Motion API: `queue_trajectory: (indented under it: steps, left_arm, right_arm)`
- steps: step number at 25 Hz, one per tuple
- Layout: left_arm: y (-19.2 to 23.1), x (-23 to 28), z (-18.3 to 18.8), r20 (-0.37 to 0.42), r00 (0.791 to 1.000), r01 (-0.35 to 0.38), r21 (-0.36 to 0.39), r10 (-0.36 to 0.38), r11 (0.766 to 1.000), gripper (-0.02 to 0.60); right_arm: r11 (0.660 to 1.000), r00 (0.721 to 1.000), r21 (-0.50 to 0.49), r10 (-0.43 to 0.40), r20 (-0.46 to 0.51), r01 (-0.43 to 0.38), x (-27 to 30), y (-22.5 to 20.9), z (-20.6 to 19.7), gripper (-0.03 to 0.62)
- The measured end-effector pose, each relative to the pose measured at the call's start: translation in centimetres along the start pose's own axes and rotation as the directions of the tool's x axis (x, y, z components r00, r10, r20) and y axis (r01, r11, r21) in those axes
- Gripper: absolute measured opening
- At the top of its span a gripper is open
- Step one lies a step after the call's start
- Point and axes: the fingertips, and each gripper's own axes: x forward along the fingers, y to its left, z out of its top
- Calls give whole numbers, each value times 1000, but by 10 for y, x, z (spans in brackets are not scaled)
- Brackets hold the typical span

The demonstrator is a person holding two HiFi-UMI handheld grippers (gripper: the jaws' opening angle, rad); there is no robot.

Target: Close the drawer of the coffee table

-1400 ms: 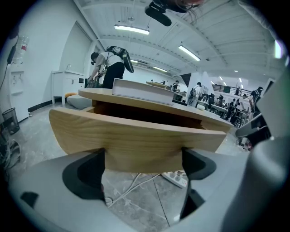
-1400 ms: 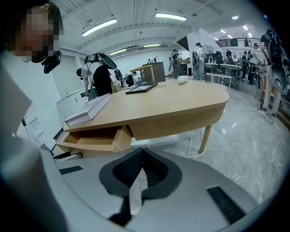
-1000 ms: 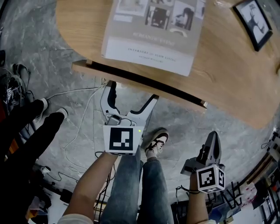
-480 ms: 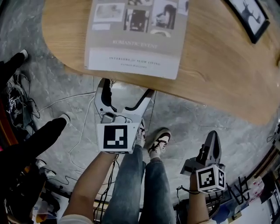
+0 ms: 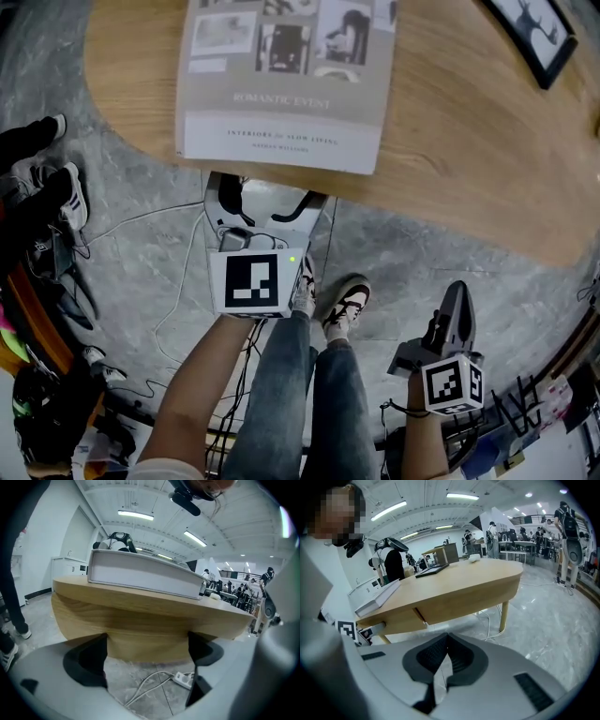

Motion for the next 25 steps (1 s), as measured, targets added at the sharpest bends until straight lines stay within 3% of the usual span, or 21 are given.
queue_trajectory:
  steps: [12,17,22,25]
  left_arm:
    - [2,12,5,38,999,0,9,0,1000,535]
    - [-1,7,3,44,999,-2,86,-2,996,535]
    - [-13,-30,-19,-39,999,-27,79,30,997,535]
    - [-32,-67,-10,-47,999,-15,95,19,995,535]
  right_arm:
    - [1000,999,-4,24,21,-24,-3,-5,4,2]
    - [999,998,6,39,57,-40,-12,-8,14,2]
    - [997,992,21,67,103,-70,-29,-22,26,2]
    - [996,985,20,87,146,-90,-48,-28,44,2]
